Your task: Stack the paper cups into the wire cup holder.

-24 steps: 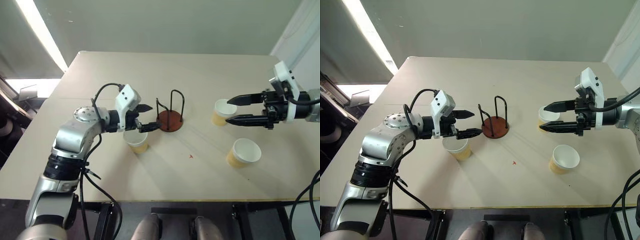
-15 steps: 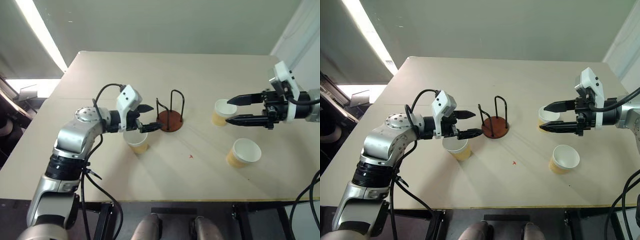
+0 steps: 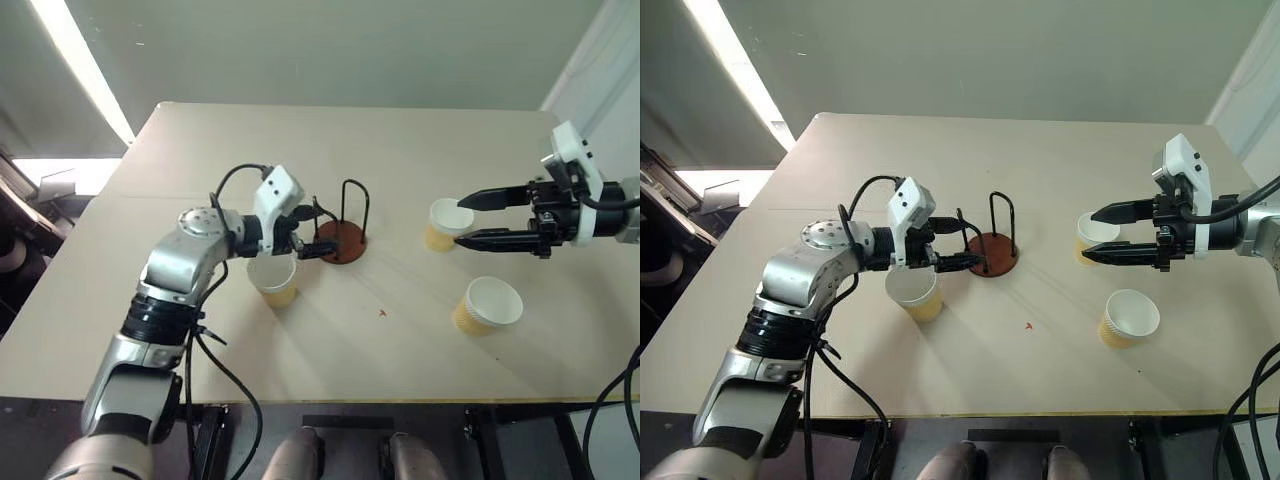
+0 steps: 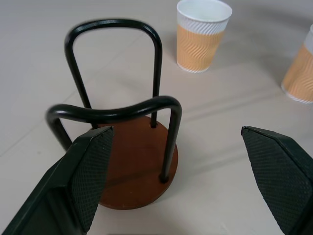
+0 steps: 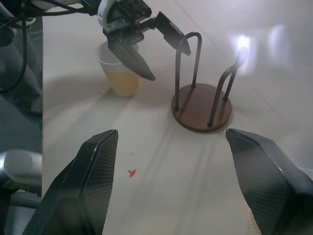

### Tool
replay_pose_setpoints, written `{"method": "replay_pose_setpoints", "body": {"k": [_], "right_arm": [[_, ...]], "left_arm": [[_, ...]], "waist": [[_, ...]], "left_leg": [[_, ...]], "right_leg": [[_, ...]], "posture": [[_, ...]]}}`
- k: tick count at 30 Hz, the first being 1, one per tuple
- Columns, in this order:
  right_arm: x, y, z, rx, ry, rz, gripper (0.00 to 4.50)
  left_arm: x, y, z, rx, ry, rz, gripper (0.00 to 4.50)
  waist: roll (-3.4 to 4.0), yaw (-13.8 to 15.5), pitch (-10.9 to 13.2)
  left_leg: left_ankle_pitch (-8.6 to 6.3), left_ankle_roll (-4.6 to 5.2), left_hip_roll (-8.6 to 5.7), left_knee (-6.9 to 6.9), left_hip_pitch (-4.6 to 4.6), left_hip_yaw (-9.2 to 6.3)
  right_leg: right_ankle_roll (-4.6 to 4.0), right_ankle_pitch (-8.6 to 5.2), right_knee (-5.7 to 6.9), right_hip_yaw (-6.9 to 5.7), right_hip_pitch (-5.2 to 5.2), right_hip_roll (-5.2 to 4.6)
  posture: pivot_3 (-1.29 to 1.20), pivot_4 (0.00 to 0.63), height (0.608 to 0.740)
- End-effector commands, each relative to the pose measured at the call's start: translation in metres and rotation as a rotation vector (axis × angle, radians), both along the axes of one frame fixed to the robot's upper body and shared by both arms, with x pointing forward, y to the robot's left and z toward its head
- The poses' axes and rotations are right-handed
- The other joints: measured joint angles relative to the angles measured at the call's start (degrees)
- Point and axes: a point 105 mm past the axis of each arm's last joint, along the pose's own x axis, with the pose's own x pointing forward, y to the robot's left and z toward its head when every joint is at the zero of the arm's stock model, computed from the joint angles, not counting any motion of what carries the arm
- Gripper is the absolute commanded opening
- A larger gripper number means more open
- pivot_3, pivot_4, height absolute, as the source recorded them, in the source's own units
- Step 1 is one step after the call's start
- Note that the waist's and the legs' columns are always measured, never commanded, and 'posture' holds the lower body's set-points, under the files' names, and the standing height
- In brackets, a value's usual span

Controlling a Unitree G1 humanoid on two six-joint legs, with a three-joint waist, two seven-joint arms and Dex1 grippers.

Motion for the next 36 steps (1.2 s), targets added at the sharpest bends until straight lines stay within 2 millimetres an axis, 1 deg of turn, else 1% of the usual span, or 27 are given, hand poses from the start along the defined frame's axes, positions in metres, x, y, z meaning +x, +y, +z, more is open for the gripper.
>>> {"method": "replay_pose_setpoints", "body": {"k": [1, 7, 13, 16, 18, 22, 26, 27, 30, 33, 36], "right_arm": [[-0.006, -0.002, 0.012, -0.013, -0.053, 0.001, 3.66], [-0.007, -0.003, 0.013, -0.014, -0.054, -0.005, 3.66], [-0.007, -0.003, 0.012, -0.011, -0.053, -0.012, 3.66], [-0.008, -0.003, 0.012, -0.009, -0.053, -0.015, 3.66], [-0.008, -0.003, 0.012, -0.009, -0.052, -0.016, 3.66], [-0.008, -0.004, 0.012, -0.009, -0.052, -0.021, 3.66], [-0.009, -0.004, 0.012, -0.009, -0.052, -0.025, 3.66], [-0.009, -0.005, 0.012, -0.009, -0.052, -0.026, 3.66], [-0.01, -0.005, 0.012, -0.008, -0.05, -0.029, 3.66], [-0.012, -0.004, 0.01, -0.009, -0.046, -0.03, 3.66], [-0.015, -0.004, 0.01, -0.011, -0.045, -0.035, 3.66]], "left_arm": [[0.004, -0.007, 0.01, 0.003, -0.047, -0.017, 4.46], [0.01, -0.011, 0.006, 0.01, -0.049, -0.01, 4.46], [0.022, -0.017, 0.011, -0.001, -0.086, 0.027, 4.46], [0.03, -0.021, 0.012, 0.005, -0.118, 0.047, 3.86], [0.03, -0.025, 0.014, -0.006, -0.12, 0.039, 3.2], [0.028, -0.029, 0.014, -0.007, -0.119, 0.012, 1.66], [0.018, -0.032, 0.015, 0.004, -0.114, -0.045, 0.19], [0.014, -0.032, 0.016, 0.004, -0.111, -0.069, 0.02], [-0.002, -0.038, 0.019, 0.002, -0.101, -0.164, 0.02], [-0.021, -0.048, 0.022, 0.003, -0.083, -0.282, 0.02], [-0.035, -0.055, 0.023, 0.019, -0.085, -0.361, 0.02]], "waist": [[0.0, 0.0, 0.0], [0.0, 0.1, 0.0], [-0.01, 0.1, 0.0], [-0.01, 0.2, 0.0], [-0.01, 0.2, 0.0], [-0.01, 0.2, 0.0], [-0.01, 0.2, 0.0], [-0.01, 0.2, 0.0], [-0.01, 0.2, 0.0], [-0.01, 0.3, 0.0], [-0.01, 0.4, 0.0]], "left_leg": [[0.0, 0.0, -0.01, 0.0, 0.0, 0.0], [0.0, 0.0, -0.01, 0.0, -0.01, 0.0], [0.01, 0.01, -0.02, 0.02, -0.02, 0.0], [0.01, 0.02, -0.02, 0.03, -0.02, 0.0], [0.01, 0.02, -0.02, 0.02, -0.02, 0.0], [0.01, 0.02, -0.01, 0.0, -0.04, 0.01], [0.01, 0.02, -0.02, 0.0, -0.05, 0.01], [0.01, 0.02, -0.02, 0.01, -0.05, 0.01], [0.01, 0.02, -0.02, 0.0, -0.06, 0.01], [0.01, 0.03, -0.02, -0.01, -0.09, 0.0], [0.02, 0.04, -0.02, 0.02, -0.11, 0.0]], "right_leg": [[0.0, 0.0, 0.01, 0.0, 0.0, 0.0], [0.01, 0.0, 0.01, 0.0, 0.0, 0.0], [0.02, 0.01, 0.01, 0.0, 0.0, 0.0], [0.02, 0.01, 0.01, 0.0, 0.0, 0.0], [0.02, 0.01, 0.01, 0.01, 0.0, -0.01], [0.03, 0.01, 0.03, 0.0, 0.0, 0.0], [0.03, 0.02, 0.02, 0.0, 0.0, 0.0], [0.03, 0.02, 0.02, 0.0, 0.0, 0.0], [0.04, 0.02, 0.03, 0.0, 0.0, 0.01], [0.04, 0.02, 0.03, 0.0, 0.0, 0.01], [0.06, 0.03, 0.02, -0.01, 0.0, 0.0]], "posture": [[0.0, 0.15, 0.74], [0.0, 0.15, 0.74], [0.0, 0.15, 0.74], [0.0, 0.15, 0.74], [0.0, 0.15, 0.74], [0.0, 0.15, 0.74], [0.0, 0.15, 0.74], [0.0, 0.15, 0.74], [0.0, 0.15, 0.74], [0.0, 0.15, 0.74], [0.0, 0.15, 0.74]]}}
